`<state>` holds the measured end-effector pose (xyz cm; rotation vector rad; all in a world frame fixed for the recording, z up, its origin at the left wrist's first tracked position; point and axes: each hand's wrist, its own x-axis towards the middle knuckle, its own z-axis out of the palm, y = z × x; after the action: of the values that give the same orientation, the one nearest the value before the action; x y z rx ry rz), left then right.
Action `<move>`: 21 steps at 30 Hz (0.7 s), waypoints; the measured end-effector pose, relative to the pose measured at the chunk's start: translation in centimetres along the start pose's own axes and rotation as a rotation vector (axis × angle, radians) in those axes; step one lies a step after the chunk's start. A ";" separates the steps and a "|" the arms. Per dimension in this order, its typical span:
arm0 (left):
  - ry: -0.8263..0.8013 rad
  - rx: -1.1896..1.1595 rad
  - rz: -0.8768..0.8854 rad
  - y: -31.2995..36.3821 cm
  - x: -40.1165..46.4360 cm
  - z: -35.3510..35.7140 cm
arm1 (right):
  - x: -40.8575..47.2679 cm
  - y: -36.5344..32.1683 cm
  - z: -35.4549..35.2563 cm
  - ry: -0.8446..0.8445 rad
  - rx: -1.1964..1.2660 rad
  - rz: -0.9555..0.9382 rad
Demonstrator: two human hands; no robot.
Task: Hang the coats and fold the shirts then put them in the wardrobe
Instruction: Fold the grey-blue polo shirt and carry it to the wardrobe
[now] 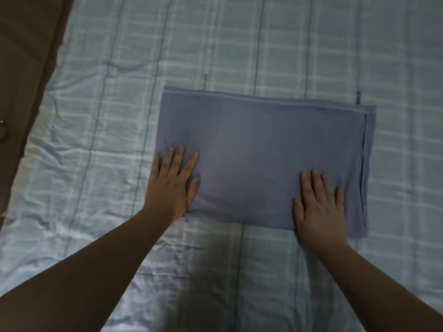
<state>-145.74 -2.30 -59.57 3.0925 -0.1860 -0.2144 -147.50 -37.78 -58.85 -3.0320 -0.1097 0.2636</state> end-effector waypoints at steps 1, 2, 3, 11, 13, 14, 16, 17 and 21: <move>-0.008 -0.002 0.004 0.2 0.1 -0.6 | -0.3 -0.5 -0.5 0.026 0.040 0.009; -0.015 -0.006 0.015 0.4 0.4 -1.2 | -0.7 -1.2 -1.0 0.065 0.093 -0.007; -0.022 -0.018 0.034 0.6 0.8 -1.9 | -1.1 -2.0 -1.6 0.107 0.164 -0.031; -0.049 -0.210 0.341 3.5 11.3 -4.5 | -4.5 -9.6 -3.0 -0.012 0.845 0.615; -0.100 -0.234 0.382 4.3 15.3 -4.9 | -4.6 -10.3 -2.7 -0.087 0.851 0.818; -0.123 -0.226 0.412 4.7 17.2 -5.0 | -4.8 -10.5 -2.4 -0.099 0.862 0.900; -0.161 -0.212 0.456 5.8 20.2 -5.2 | -5.0 -11.3 -2.0 -0.154 0.956 1.010; -0.181 -0.234 0.455 6.2 21.2 -5.3 | -5.2 -11.8 -2.0 -0.194 1.029 1.042; -0.256 -0.276 0.373 7.0 24.1 -5.4 | -4.9 -13.6 -1.8 -0.118 1.492 1.243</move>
<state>-122.07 -12.07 -57.16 2.6846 -0.6692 -0.5639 -152.86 -24.84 -54.86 -1.2566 1.2863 0.3387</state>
